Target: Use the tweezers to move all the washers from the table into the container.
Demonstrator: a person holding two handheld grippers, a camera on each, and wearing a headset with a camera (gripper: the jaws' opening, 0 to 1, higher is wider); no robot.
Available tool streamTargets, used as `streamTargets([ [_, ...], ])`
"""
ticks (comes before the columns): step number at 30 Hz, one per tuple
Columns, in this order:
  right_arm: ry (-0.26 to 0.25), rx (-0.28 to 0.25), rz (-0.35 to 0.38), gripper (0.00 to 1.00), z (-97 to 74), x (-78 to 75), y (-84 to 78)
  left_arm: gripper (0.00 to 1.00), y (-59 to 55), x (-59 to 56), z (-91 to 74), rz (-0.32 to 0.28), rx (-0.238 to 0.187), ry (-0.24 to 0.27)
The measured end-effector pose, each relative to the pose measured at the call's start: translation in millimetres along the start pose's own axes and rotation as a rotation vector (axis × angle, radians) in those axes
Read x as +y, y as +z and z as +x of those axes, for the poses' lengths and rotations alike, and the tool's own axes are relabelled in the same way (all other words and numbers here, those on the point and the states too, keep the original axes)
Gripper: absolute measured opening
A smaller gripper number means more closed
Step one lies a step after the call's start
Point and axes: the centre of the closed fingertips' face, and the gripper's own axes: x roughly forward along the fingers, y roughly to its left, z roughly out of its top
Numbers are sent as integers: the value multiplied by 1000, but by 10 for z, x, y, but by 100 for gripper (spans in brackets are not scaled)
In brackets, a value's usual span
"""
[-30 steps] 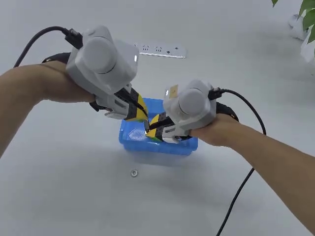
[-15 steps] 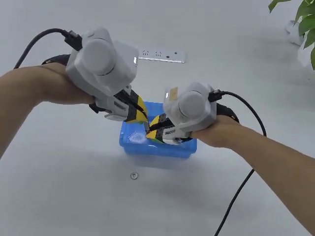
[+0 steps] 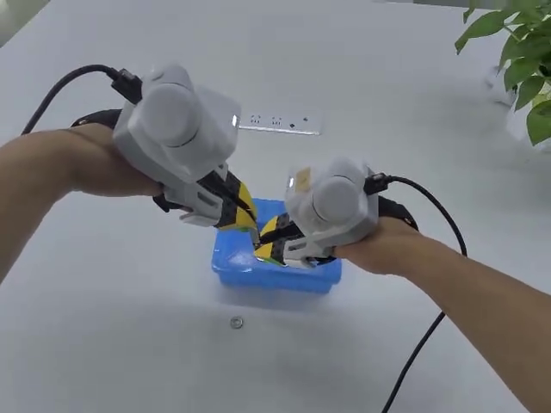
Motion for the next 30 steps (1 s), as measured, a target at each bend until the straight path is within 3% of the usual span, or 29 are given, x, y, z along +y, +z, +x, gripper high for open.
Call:
streamTargets([
  [16, -5, -13, -23, 11, -109, 273, 147, 6, 77, -283, -164, 16, 21, 2],
  [30, 30, -12, -25, 12, -24, 568, 155, 6, -30, -541, -170, -1, 39, -14],
])
